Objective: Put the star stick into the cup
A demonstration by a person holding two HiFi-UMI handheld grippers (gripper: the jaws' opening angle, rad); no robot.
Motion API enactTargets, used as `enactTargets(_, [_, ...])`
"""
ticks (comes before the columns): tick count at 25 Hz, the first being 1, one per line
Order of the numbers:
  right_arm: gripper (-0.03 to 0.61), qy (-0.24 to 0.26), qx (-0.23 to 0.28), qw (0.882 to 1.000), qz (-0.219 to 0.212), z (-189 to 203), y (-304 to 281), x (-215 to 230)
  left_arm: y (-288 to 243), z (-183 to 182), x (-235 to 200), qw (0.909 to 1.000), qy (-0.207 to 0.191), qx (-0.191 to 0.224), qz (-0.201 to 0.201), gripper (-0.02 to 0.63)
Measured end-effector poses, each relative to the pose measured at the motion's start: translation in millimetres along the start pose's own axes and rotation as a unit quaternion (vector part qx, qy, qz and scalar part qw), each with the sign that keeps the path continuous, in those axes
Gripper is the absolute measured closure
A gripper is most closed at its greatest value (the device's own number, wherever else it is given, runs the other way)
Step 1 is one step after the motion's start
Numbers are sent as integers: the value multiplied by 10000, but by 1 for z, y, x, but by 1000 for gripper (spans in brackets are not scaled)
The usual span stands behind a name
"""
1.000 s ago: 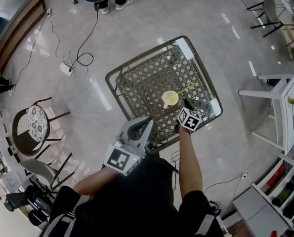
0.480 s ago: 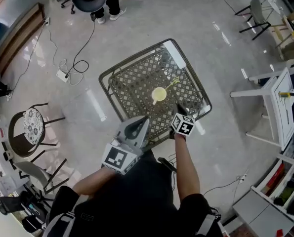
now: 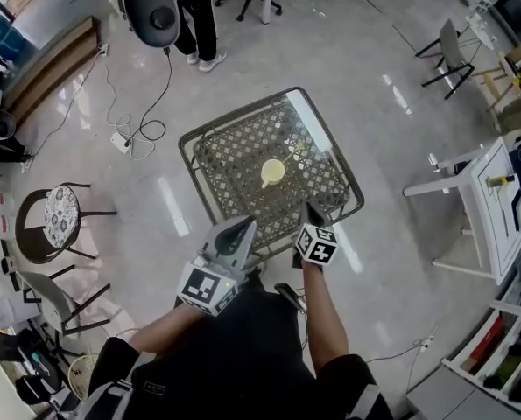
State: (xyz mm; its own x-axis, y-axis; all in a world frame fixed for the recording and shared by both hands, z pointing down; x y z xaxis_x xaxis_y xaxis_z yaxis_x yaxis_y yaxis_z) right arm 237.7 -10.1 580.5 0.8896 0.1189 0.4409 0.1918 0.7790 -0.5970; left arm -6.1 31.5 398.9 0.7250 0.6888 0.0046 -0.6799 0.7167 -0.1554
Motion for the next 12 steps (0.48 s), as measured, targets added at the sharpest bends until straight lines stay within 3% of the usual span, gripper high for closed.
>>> enactTargets(7, [558,219,428,9975,-515,-1,53,-42,30,-7,2,9993,-116,155,-308,598])
enactTargets(12, [561,242,786,9938,-747,0,95,-77,43,-13,-8,9992,-149,275,-241,598])
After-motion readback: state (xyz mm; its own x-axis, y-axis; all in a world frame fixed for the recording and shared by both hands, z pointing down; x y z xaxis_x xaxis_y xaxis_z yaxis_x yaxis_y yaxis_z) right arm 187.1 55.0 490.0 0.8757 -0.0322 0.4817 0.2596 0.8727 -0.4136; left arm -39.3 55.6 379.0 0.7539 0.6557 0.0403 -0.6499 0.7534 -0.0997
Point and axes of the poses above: the fingertips, and each gripper's own axes: y backward along the fingers, x to its right, z out of its underside, the point moved 10 cm from there along y, backward along the fingers, and after that the axes turned 13 degrees about -y, right-handed, at the moved point
